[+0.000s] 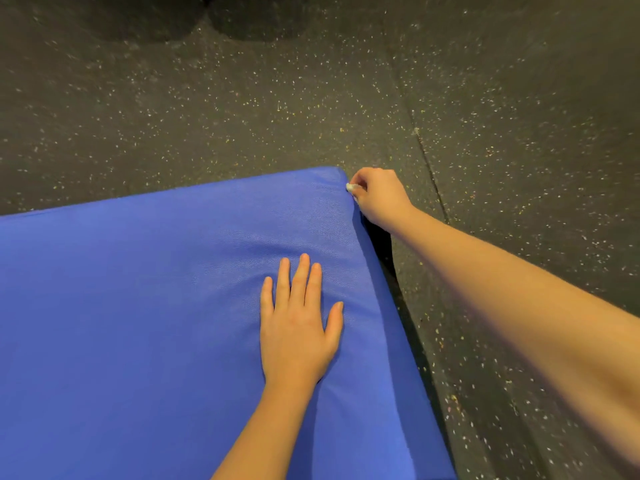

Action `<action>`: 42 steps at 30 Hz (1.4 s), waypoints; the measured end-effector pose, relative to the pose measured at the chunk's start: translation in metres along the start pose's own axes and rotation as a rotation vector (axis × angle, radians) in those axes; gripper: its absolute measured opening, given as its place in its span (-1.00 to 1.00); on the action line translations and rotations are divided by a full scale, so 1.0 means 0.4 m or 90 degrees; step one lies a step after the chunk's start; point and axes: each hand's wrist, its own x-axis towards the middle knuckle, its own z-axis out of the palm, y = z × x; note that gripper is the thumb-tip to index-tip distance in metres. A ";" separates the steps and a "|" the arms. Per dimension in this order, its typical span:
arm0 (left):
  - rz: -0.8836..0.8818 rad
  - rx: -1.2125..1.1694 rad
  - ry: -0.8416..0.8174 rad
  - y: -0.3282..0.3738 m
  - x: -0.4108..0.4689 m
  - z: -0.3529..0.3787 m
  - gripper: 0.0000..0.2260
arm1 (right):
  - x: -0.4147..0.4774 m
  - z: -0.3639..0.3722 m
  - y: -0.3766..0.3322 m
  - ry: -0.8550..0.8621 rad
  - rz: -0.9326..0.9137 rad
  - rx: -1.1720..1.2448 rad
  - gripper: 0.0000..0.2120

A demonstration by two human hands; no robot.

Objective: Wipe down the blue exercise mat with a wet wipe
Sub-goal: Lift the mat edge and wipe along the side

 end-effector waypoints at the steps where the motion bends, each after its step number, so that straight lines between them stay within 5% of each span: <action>1: -0.001 0.000 0.000 0.001 0.000 -0.002 -0.44 | -0.015 -0.005 0.004 -0.017 -0.006 -0.016 -0.82; 8: -0.006 -0.006 -0.007 0.001 0.000 -0.004 -0.45 | -0.096 -0.030 0.025 -0.093 -0.057 -0.071 -0.84; 18: -0.002 -0.022 0.019 0.000 0.002 -0.001 -0.46 | -0.129 0.032 0.040 0.071 0.011 0.074 -0.84; 42: -0.004 -0.017 0.034 -0.004 0.000 0.002 -0.46 | -0.289 0.032 0.092 0.066 0.001 0.181 -0.91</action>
